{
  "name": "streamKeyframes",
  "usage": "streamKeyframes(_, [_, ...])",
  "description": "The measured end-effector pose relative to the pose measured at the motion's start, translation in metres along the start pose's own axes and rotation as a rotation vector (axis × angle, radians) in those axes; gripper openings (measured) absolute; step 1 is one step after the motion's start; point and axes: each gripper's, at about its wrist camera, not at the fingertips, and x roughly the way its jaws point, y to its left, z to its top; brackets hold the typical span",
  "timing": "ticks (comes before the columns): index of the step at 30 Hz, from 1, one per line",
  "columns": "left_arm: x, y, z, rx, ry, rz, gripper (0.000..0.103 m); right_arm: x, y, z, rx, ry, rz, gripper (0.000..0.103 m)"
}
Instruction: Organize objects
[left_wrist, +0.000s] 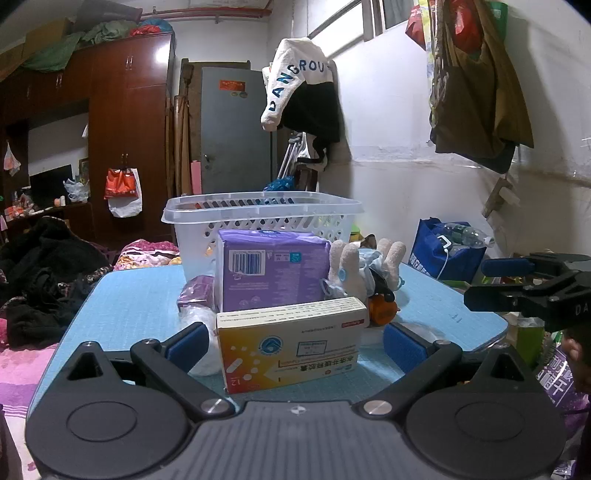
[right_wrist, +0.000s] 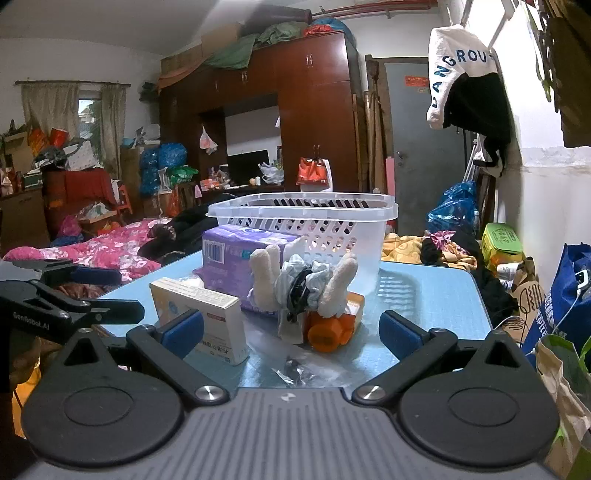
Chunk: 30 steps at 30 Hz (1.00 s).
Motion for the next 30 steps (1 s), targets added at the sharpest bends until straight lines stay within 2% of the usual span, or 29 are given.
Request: streamKeyframes(30, [0.0011,-0.0004,-0.0014,0.009,0.004,0.005,0.102,-0.0014,-0.0007,-0.0030,0.011,0.002,0.027,0.103])
